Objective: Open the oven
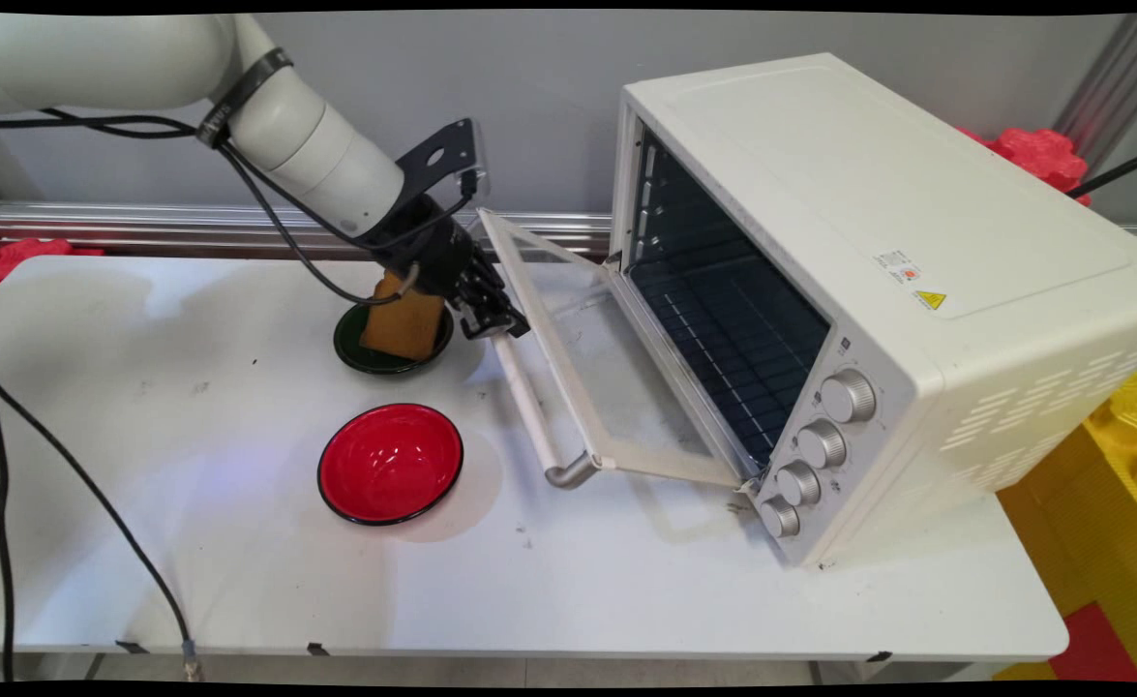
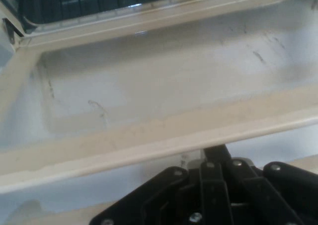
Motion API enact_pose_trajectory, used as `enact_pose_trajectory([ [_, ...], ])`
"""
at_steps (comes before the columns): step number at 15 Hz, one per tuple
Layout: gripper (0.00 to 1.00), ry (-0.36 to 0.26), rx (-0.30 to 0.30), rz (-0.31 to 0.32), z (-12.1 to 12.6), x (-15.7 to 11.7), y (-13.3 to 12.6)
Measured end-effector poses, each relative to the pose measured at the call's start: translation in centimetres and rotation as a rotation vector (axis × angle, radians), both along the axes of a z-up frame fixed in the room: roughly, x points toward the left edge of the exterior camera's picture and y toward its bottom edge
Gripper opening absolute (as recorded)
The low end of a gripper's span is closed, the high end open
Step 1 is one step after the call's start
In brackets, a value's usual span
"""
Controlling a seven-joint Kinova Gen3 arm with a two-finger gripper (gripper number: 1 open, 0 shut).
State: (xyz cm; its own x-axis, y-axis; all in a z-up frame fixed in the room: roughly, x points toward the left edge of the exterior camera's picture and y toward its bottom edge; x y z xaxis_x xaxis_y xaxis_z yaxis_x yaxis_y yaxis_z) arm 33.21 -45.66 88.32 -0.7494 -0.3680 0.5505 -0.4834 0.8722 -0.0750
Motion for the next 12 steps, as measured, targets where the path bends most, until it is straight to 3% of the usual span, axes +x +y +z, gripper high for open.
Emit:
enact_pose_trajectory([
  [12,0.00,-0.006,0.024,-0.022,-0.5,2.6,1.7],
])
